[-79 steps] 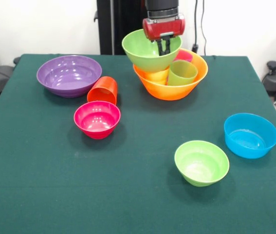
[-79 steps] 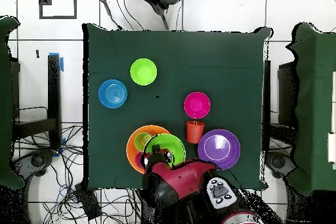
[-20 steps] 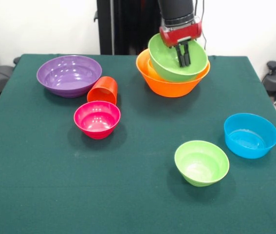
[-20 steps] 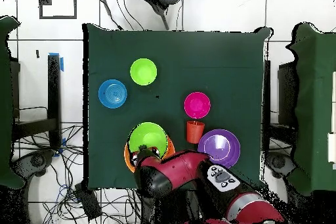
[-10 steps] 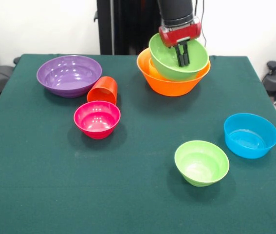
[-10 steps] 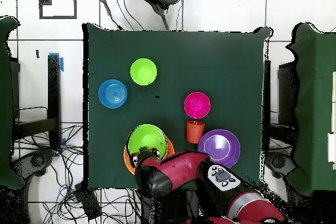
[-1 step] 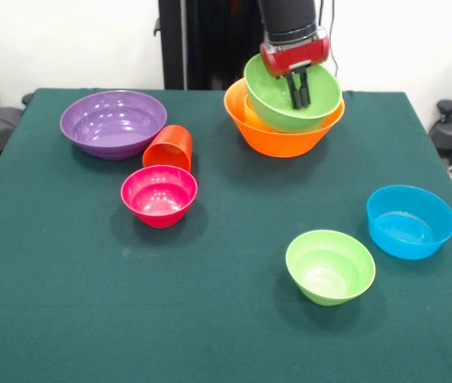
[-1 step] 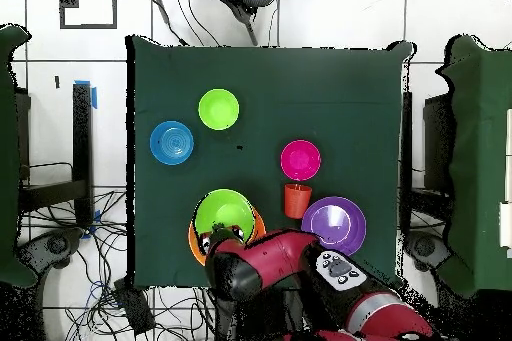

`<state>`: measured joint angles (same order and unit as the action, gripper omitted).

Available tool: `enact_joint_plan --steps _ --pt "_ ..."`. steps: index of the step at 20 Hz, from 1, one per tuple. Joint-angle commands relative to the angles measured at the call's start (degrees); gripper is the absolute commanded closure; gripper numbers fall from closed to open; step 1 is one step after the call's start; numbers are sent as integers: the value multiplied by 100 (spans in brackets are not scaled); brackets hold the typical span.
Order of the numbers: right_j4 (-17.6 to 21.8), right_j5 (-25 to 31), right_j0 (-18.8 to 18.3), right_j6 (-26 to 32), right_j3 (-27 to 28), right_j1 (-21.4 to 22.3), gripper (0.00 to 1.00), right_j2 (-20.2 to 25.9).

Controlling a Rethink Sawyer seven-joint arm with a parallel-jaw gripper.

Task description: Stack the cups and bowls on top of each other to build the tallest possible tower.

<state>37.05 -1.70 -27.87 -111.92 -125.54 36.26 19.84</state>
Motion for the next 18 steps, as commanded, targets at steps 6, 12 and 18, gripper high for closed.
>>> enact_joint_plan --steps 6,12,18 --pt "-122 1390 -66 120 -37 -127 100 328" --pt "-116 1710 -64 247 -85 -132 100 286" --pt "-34 1791 -27 203 -70 -172 100 233"
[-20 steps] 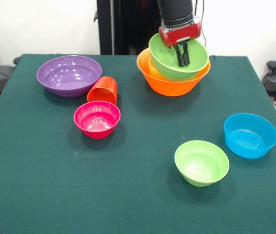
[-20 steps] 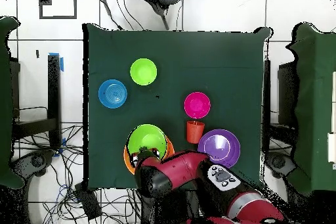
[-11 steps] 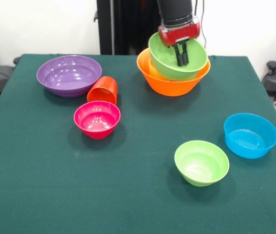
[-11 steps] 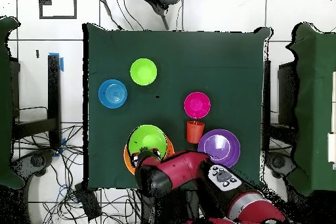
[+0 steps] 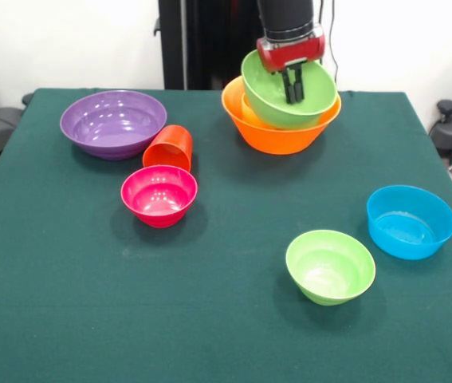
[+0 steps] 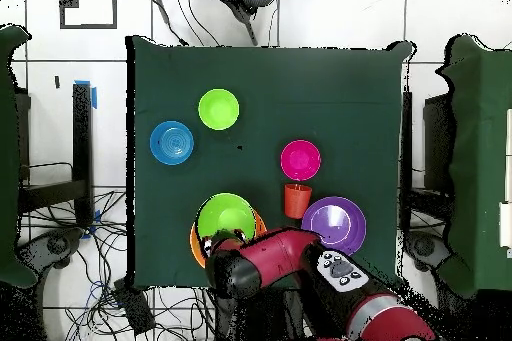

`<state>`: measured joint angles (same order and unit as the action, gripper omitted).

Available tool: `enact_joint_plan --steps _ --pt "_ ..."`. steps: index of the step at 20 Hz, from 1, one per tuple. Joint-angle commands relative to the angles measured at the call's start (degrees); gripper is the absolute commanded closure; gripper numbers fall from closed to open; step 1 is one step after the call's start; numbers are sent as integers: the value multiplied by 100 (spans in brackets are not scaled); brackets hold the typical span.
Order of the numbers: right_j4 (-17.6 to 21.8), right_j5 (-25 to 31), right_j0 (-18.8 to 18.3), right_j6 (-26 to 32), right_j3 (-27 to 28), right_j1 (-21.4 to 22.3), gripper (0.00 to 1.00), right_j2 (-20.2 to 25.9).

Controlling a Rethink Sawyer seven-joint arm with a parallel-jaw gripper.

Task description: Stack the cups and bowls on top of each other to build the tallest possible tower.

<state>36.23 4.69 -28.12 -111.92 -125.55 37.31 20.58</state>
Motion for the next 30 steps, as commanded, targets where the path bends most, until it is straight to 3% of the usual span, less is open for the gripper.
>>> enact_joint_plan --steps 1,20,30 --pt "59 1144 5 187 -73 -275 100 155" --pt "99 1309 117 131 -66 -196 100 21" --pt "178 1557 -12 228 -305 158 100 4"
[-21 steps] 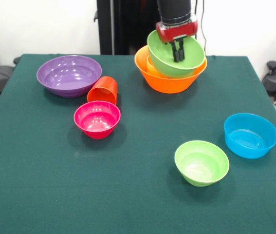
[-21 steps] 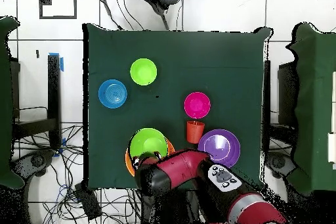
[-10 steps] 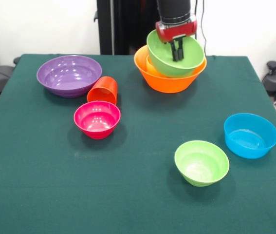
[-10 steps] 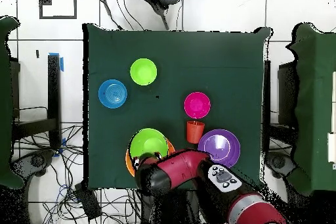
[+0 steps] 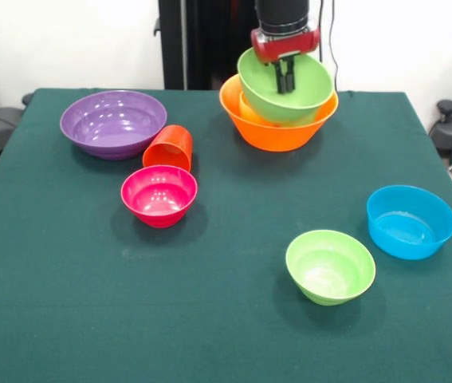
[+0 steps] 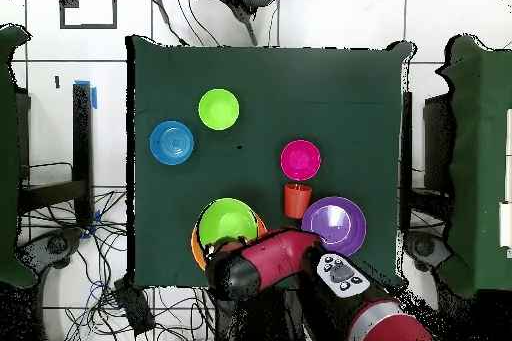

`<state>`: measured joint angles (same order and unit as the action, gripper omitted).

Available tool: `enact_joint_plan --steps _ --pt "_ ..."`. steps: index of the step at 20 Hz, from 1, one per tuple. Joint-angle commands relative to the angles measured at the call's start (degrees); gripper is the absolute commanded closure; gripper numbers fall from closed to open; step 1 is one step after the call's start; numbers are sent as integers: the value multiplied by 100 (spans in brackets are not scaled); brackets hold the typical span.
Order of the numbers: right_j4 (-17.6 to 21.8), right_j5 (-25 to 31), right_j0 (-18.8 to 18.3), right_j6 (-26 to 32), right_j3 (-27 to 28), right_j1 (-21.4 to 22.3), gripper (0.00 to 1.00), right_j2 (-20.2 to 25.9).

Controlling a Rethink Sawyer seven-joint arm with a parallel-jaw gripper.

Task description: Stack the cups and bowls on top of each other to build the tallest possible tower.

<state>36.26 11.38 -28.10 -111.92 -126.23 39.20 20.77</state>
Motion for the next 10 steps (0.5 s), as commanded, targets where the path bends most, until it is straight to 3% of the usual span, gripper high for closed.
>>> enact_joint_plan --steps 1,10 --pt "185 893 -9 214 -235 -31 100 -16" --pt "167 1000 32 146 -194 7 100 24"
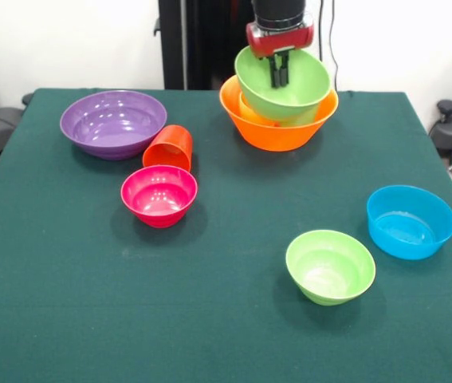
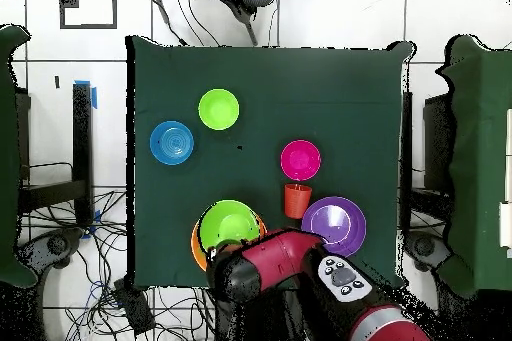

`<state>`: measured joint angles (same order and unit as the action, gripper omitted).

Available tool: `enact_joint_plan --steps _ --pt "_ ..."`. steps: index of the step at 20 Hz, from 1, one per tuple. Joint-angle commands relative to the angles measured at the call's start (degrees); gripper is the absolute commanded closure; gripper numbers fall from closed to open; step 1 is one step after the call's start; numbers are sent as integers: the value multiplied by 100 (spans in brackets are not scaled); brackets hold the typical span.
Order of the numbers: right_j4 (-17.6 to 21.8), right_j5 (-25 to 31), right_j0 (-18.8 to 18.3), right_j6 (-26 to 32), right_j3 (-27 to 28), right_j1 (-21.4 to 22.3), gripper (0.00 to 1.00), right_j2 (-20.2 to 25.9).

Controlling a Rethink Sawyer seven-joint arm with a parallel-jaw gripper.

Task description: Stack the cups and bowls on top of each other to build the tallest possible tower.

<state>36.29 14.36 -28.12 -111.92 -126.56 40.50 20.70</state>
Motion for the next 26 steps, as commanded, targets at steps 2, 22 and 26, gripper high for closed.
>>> enact_joint_plan --steps 2,22,26 --pt "187 690 69 117 -125 -164 100 2" --pt "209 805 87 117 -74 -192 100 -10" --pt "163 939 107 132 -79 -158 100 -7"
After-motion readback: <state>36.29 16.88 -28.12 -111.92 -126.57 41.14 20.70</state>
